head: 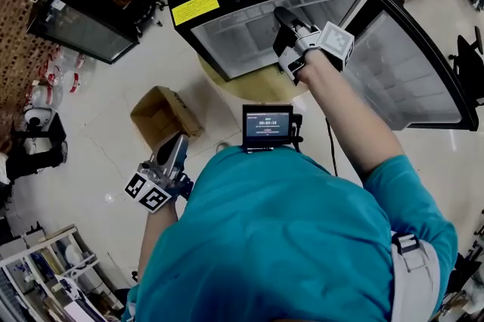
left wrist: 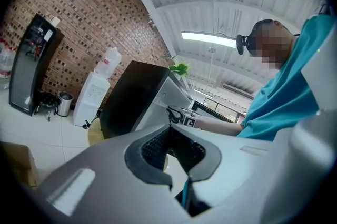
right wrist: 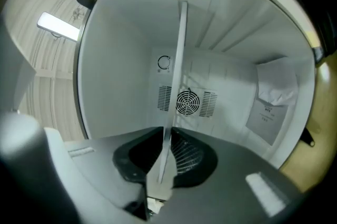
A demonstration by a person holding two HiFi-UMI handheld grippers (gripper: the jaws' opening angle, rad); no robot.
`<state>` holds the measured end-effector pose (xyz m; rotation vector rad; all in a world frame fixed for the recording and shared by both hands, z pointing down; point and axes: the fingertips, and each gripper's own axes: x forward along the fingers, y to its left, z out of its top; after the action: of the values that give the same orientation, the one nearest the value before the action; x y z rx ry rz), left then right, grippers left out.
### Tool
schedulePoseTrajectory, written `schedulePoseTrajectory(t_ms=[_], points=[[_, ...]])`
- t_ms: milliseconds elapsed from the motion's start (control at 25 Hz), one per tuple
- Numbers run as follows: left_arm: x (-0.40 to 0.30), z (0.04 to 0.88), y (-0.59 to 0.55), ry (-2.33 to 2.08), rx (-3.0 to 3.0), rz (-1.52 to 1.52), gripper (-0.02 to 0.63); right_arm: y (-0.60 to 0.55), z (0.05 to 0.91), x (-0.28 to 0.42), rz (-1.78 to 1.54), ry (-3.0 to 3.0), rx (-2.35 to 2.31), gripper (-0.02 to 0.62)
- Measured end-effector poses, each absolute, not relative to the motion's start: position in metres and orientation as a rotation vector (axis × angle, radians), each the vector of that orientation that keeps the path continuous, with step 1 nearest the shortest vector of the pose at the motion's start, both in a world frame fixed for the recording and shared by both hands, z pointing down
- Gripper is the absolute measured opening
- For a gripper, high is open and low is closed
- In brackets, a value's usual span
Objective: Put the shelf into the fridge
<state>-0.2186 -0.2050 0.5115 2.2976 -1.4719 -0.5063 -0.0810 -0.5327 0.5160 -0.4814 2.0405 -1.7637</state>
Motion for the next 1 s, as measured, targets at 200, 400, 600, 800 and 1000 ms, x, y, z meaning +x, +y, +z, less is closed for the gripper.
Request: schedulePoseTrajectory(t_ms=[200,400,600,800,1000], points=[[-0.213,0.505,-0.190,-1.533,2.283,-0.530,-0.002,-0.512,0.519,-0.072,-1.741,2.168,-0.467,0.018],[-0.216,0.514,-0.164,-1.547,2.283,-0.552,-0.002,-0.487,0.524,-0.061,-1.637,2.321,-0.490,0.009],[-0.221,0.507,-0.139,-1.521,2.322,-0.567,-0.002,-0.456,0.521,-0.032,-1.547,2.404,-0.600,0.002],[-0.238,0.488,-0.121,-1.454,2.370,-0.550,-0.002,-0.416,0.454,-0.044,-1.153,2.547,-0.297,0.002],[-0.276,0.502,-0.062,-1.338,2.438,-0.488,-0.002,-0.313,0.445,-0.067,-1.063,2.512,-0.264,0.002]])
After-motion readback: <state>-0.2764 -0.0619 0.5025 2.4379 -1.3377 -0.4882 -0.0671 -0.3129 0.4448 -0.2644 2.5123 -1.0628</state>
